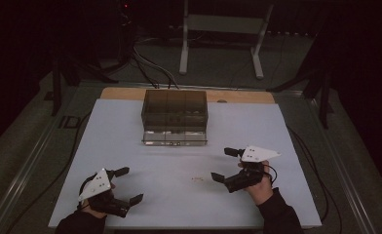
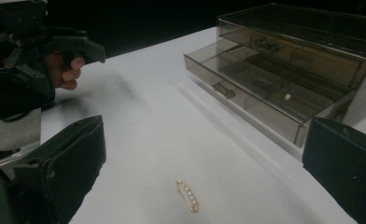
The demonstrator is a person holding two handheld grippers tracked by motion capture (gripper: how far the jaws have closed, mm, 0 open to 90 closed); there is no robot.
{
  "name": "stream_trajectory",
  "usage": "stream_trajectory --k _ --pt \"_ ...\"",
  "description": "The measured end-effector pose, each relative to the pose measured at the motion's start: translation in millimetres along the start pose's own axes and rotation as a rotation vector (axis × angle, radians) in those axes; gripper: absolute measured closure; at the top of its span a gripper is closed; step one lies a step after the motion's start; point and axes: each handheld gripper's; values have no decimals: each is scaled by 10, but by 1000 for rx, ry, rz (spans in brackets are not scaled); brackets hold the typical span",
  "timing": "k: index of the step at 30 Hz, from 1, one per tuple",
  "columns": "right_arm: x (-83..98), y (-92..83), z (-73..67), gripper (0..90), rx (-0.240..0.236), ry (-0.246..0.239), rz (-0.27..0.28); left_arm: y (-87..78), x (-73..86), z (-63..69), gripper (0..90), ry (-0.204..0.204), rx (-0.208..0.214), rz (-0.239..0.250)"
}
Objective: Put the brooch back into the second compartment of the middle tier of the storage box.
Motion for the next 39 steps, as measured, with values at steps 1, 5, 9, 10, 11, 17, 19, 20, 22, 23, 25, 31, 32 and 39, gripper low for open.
stream_trajectory --k 1,5,9,10,11,17,19,20,22,23,25,31,32,39 --pt "-4 22 -4 0 -4 -3 3 -1 -3 1 3 1 1 1" --pt "-21 110 -20 0 -22 -7 0 -6 -4 -1 3 -1 -1 10" --pt "-28 204 -33 0 -41 -6 -2 -14 -7 -4 3 -1 -3 14" --pt "-27 229 -36 0 -45 -9 -5 -16 -7 -4 3 -1 -5 14" --pt "-25 253 -39 0 -51 -9 -8 -17 -5 -4 3 1 -6 13" --pt "-5 378 -67 0 -66 -24 -30 -19 -3 -2 3 0 -3 16" --pt "3 413 -80 0 -71 -30 -35 -17 -5 -2 3 2 -2 12" --pt "5 429 -85 0 -76 -30 -39 -16 -8 -2 3 2 -2 16" --pt "12 463 -89 0 -83 -32 -44 -16 -8 0 3 3 -3 15" --pt "15 477 -91 0 -85 -33 -48 -16 -7 1 3 2 -2 14" --pt "24 503 -96 0 -92 -28 -47 -17 -9 2 3 5 -2 15" --pt "62 589 -114 0 -103 -49 -68 -16 -8 -4 3 2 0 16" --pt "68 604 -115 0 -105 -51 -71 -16 -10 -5 3 2 -1 19" --pt "118 691 -128 17 -117 -53 -134 -14 -8 -4 3 2 0 17"
Point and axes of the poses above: each handheld gripper's, and its own axes: y roughly forward along the jaws, x roughly out of its underside, z roughly to its right, and after that the axes turned 12 degrees about x, right-handed
